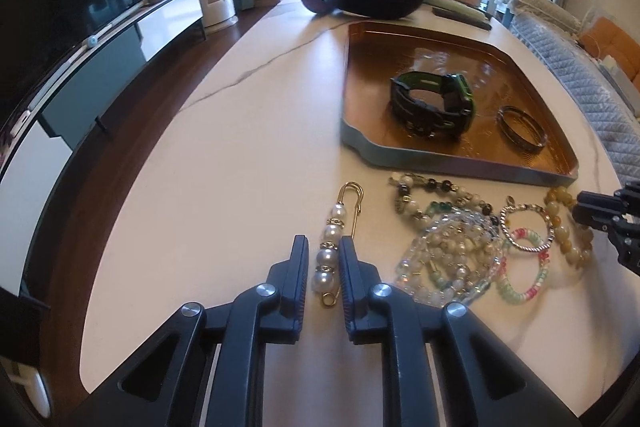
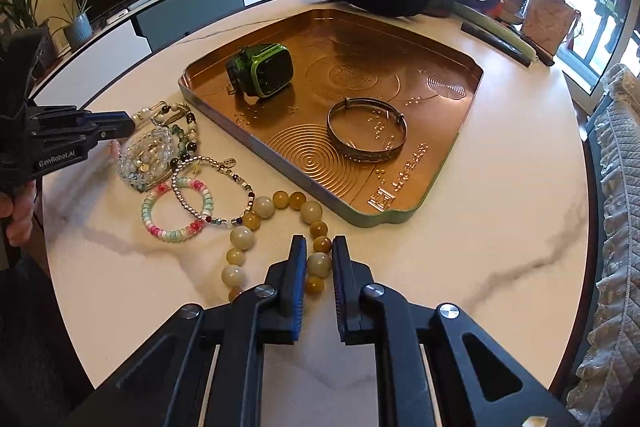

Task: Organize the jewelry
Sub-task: 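Grasp the pearl safety-pin brooch with the left tool while the right tool grasps the yellow-bead bracelet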

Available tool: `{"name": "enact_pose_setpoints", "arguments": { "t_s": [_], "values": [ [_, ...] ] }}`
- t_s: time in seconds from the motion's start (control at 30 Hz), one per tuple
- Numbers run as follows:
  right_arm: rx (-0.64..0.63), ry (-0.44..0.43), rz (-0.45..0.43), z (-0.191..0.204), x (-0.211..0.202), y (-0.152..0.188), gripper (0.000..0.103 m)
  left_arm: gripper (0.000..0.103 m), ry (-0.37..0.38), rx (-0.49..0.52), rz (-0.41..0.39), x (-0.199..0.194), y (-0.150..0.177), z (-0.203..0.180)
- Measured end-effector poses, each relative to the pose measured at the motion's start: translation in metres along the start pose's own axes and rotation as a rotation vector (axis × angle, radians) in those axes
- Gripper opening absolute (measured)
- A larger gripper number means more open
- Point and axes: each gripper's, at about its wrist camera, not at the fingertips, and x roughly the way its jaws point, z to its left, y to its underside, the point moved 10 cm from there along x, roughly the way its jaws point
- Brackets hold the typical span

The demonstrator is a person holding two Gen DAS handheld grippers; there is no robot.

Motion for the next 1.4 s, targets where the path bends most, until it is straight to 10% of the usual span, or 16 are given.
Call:
{"name": "enact_pose_setpoints", "arguments": {
  "t_s": [0.27, 0.37, 0.43, 0.57, 0.93, 1.4],
  "values": [
    [-0.017, 0.049, 0.000, -0.002, 0.005, -0.001, 0.037, 0.062, 0.014, -0.068, -0.004, 0.009, -0.005, 0.016],
    [0.000, 0.033, -0.004, -0.004, 0.006, -0.002, 0.038, 0.064, 0.013, -0.064, -0.015, 0.011, -0.006, 0.016],
    [0.008, 0.021, -0.005, -0.004, 0.007, -0.002, 0.037, 0.058, 0.022, -0.052, -0.019, 0.010, -0.007, 0.013],
    [-0.023, -0.002, -0.011, 0.005, 0.006, -0.001, 0.018, 0.012, 0.082, -0.006, -0.018, 0.005, -0.006, -0.006],
    [0.020, -0.018, -0.048, 0.007, -0.007, -0.006, 0.011, 0.012, 0.047, -0.023, -0.028, -0.008, -0.002, -0.006],
    [0.111, -0.088, -0.301, 0.000, -0.079, -0.045, 0.011, 0.012, 0.151, 0.022, -0.249, -0.092, -0.035, -0.038]
  ]
}}
